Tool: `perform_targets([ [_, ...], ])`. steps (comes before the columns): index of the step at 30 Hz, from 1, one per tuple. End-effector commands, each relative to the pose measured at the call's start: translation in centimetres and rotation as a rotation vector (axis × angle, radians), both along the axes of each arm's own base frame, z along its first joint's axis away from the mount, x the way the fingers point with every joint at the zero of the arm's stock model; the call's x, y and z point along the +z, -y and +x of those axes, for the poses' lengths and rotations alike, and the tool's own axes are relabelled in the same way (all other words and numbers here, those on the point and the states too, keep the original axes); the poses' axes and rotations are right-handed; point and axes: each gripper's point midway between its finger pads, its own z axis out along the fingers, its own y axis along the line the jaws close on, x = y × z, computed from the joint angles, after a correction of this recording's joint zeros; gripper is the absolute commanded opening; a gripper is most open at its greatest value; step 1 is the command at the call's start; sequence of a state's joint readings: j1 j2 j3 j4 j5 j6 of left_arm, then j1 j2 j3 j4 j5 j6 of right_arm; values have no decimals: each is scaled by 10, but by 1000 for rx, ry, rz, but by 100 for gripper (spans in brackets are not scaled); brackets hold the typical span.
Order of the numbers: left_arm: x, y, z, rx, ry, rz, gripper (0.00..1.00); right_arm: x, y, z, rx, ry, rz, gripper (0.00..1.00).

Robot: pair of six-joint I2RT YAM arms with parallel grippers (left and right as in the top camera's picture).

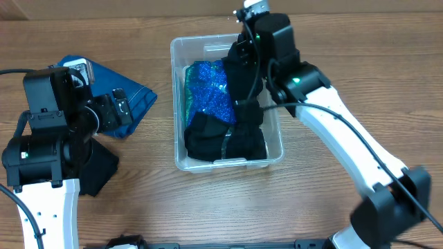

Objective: Pack container
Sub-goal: 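Press and tuck the black cloth into the bin with the right gripper, then raise the right gripper out of the bin to the right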

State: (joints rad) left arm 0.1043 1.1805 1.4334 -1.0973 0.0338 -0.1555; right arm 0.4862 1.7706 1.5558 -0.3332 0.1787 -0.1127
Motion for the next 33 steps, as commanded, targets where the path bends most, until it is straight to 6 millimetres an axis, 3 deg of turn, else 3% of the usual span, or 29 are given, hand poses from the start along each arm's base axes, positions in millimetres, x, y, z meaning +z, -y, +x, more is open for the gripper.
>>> perform_targets([
  [1,7,2,2,-2,20,-13,100,-67,-20,17,49,-112,-1,6],
  [8,7,2,2,-3,20,-13,100,-168,-28,26,48,-269,-42,5],
  [11,7,2,2,-3,20,-13,100,-189,-25,25,43,-309,-61,5],
  [13,7,2,2,-3,18,-13,100,-189,-25,25,43,-309,-61,5],
  [15,6,3,1,-3,11,-14,100,-182,-25,26,40,-299,-60,6],
  [16,5,3,0,-2,7,-14,100,-172,-24,28,32,-282,-59,14],
  [17,4,3,-1,-3,2,-14,100,-159,-21,30,16,-258,-61,35],
  [18,4,3,-2,-2,-2,-15,100,-137,-18,34,-7,-220,-60,43],
  [20,4,3,-2,-2,-3,-14,100,-53,-4,38,-72,-69,-29,54],
  [21,4,3,-2,-2,-2,-14,100,-23,3,35,-98,-15,-14,56],
  [22,4,3,-2,-2,-2,-14,100,5,14,31,-126,33,0,57],
  [23,4,3,-2,-2,-3,-14,100,30,26,24,-147,68,15,68],
  [24,4,3,-2,-2,-2,-14,100,42,36,19,-160,76,19,78],
  [25,4,2,-2,0,-3,-12,100,51,50,12,-179,68,14,86],
  [27,4,2,-2,0,-3,-11,100,49,73,0,-236,4,32,90],
  [29,4,2,-2,0,-2,-11,100,34,106,-15,-335,-109,58,100],
  [33,4,-8,-2,40,-4,27,100,-15,181,-51,-602,-386,130,100],
])
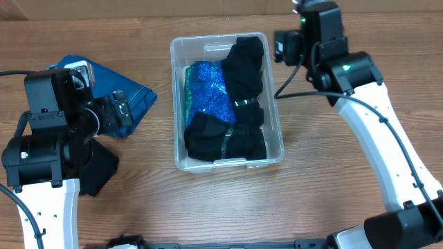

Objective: Pack container
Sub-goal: 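Raise the right gripper out of the bin to the right, then reach the left gripper to the left black cloth and grasp it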

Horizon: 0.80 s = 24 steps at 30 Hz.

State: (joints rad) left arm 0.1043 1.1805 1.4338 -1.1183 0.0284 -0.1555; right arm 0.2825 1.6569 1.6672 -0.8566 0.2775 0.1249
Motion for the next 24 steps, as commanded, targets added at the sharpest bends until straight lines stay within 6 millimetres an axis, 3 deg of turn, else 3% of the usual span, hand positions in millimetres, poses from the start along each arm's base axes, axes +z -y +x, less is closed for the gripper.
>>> perform_targets([
  [1,6,-16,-1,89,8,25,100,-26,51,-17,-214,-132,113,100],
  [4,-6,-48,-23,271,-60,-47,100,-35,91,-35,-290,-213,131,100],
  [6,-16,-79,-47,432,-115,-108,100,-39,106,-41,-323,-242,151,100],
  [10,-46,-123,-84,678,-192,-265,100,-41,104,-43,-305,-264,220,100],
  [11,-63,-134,-91,757,-217,-296,100,-41,104,-43,-305,-264,220,100],
  [16,-138,-149,-87,741,-325,-338,100,-41,103,-43,-302,-264,223,100],
  [22,-189,-173,-68,744,-420,-351,100,-41,104,-43,-302,-264,223,100],
  [24,-208,-184,-77,808,-492,-312,100,-41,104,-43,-302,-263,223,100],
])
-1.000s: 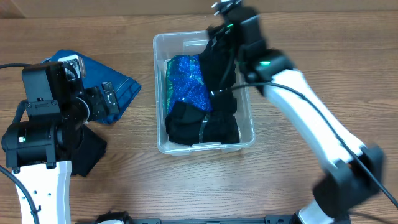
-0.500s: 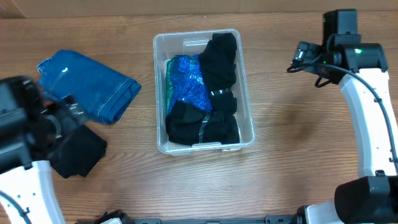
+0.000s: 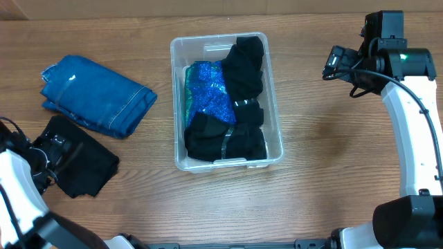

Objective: Pack container
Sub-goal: 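Reach the left gripper to the left black cloth and grasp it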

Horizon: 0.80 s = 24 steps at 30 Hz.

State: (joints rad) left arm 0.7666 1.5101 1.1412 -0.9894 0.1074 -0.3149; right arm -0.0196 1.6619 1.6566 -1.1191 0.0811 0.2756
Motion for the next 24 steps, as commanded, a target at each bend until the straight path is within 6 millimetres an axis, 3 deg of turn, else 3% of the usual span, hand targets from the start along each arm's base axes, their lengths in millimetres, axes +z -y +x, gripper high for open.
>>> perform_targets([
  [1,-32,-15,-13,35,-139,7,100,7,0,0,-4,21,7,100],
  [7,-84,-23,-22,39,-284,-40,100,7,0,0,-4,24,6,100],
  [9,-92,-28,-27,60,-328,-22,100,8,0,1,-4,26,6,100],
  [13,-111,-33,-18,58,-314,-21,100,8,0,1,-4,27,7,100],
  [15,-120,-30,-9,12,-281,-53,100,8,0,1,-4,26,7,100],
  [21,-143,-26,-12,-11,-316,-90,100,7,0,0,-4,23,7,100],
  [24,-154,-15,-9,-44,-300,-157,98,7,0,0,-4,24,6,100],
])
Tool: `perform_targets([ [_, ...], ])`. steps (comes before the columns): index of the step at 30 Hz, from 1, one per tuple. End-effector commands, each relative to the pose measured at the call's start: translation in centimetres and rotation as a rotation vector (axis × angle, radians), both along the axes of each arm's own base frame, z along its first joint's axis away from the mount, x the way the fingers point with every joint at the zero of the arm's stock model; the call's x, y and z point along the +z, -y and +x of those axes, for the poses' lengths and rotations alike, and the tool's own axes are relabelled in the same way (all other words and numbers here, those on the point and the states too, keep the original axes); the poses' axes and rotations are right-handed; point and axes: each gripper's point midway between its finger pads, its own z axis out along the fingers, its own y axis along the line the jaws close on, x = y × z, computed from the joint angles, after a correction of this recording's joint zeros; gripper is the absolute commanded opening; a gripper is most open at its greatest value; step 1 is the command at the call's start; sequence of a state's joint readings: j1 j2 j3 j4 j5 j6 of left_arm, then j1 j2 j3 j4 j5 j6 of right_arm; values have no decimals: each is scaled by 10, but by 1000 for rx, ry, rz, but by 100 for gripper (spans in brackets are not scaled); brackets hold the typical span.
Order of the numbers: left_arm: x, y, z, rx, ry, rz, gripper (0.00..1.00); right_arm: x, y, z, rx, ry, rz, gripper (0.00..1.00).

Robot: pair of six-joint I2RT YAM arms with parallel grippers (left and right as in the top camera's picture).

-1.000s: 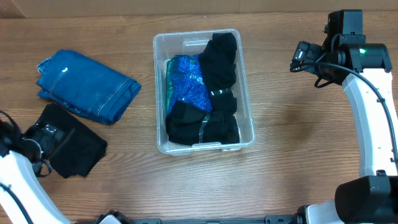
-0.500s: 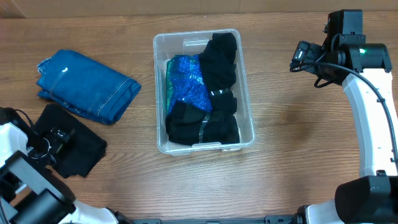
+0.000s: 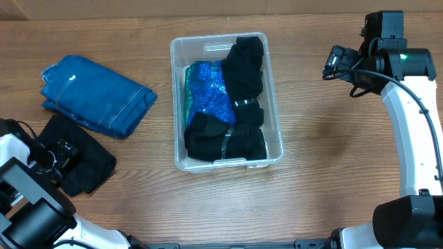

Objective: Pack container
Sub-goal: 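Reach the left gripper to the left black cloth and grasp it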

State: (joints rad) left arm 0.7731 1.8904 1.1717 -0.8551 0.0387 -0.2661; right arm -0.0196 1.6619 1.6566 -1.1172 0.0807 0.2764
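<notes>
The clear plastic container (image 3: pixel 177 104) stands mid-table. It holds a sparkly blue cloth (image 3: pixel 208 93) and black garments (image 3: pixel 243 66) along its right side and near end. Left of it lie folded blue jeans (image 3: pixel 97 93) and, nearer the front, a folded black garment (image 3: pixel 86 169). My left gripper (image 3: pixel 66 149) is low over that black garment's left part; its jaws are too dark to read. My right gripper (image 3: pixel 332 62) hangs well to the right of the container, holding nothing that I can see, and how its jaws stand is unclear.
The wooden table (image 3: pixel 325 152) runs on to the right of and in front of the container. A cable (image 3: pixel 14 128) trails from the left arm at the left edge. The right arm's white links (image 3: pixel 415 138) run down the right side.
My left gripper has shifted slightly right onto the black garment, and the arm's base links now show at the bottom left. The right arm and the clothes have not moved.
First my right gripper was down in the container on the black garment and my left arm stood raised over the jeans. Then the right gripper was outside the far right corner, the garment left inside. Later it was far right, and the left gripper low at the loose black garment.
</notes>
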Motion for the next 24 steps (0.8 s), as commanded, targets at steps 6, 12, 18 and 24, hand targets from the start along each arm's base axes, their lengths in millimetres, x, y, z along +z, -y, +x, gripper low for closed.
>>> perform_targets([
  [6,-49,31,-2,-15,-18,-182,32,7,0,0,-4,22,6,100],
  [12,-33,52,16,-17,95,-299,4,7,0,0,-4,22,6,100],
  [18,73,76,66,-133,474,-307,4,7,0,0,-4,22,6,100],
  [24,204,148,62,-370,724,-123,4,7,0,1,-4,25,6,100],
])
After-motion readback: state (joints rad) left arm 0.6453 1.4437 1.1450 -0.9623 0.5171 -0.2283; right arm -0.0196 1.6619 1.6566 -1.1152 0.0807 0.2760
